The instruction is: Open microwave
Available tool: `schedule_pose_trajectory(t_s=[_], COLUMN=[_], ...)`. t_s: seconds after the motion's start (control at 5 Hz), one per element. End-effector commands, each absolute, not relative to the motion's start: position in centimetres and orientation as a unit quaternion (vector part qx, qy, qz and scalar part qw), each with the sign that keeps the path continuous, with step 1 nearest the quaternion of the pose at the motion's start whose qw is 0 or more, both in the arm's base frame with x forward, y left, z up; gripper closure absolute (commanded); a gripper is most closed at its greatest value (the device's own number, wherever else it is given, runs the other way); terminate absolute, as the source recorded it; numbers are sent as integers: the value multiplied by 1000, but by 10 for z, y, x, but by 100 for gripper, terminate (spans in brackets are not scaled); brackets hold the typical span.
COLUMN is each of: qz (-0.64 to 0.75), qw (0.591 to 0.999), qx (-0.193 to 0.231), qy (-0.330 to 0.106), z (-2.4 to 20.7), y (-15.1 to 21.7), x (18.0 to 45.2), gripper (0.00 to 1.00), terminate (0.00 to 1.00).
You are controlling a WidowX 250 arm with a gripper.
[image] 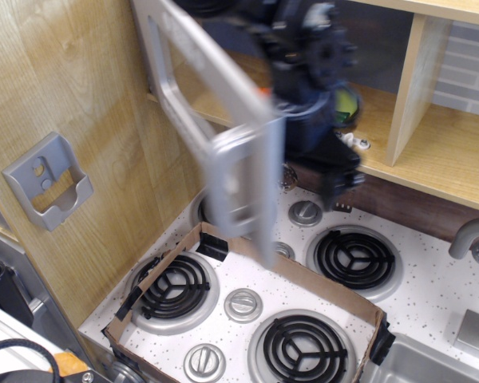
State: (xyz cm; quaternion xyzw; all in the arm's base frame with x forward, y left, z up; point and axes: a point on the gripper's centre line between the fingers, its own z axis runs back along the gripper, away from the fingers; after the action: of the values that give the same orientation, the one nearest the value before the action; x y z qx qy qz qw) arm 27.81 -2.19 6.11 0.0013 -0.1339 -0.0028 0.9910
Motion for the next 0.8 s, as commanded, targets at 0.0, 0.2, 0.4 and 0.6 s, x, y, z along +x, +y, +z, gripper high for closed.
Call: schedule_pose_trajectory(t_s=[0.0,0.2,0.4,0.6], qz=[33,69,75,75], qw=[989,990,991,991], qx=[-23,-45,-44,-44], qy=[-140,-114,-101,-101], z=[72,69,63,63], y=[-7,14,31,31], x=[250,245,247,247], gripper=[0,0,0,0], terminate=[0,0,0,0])
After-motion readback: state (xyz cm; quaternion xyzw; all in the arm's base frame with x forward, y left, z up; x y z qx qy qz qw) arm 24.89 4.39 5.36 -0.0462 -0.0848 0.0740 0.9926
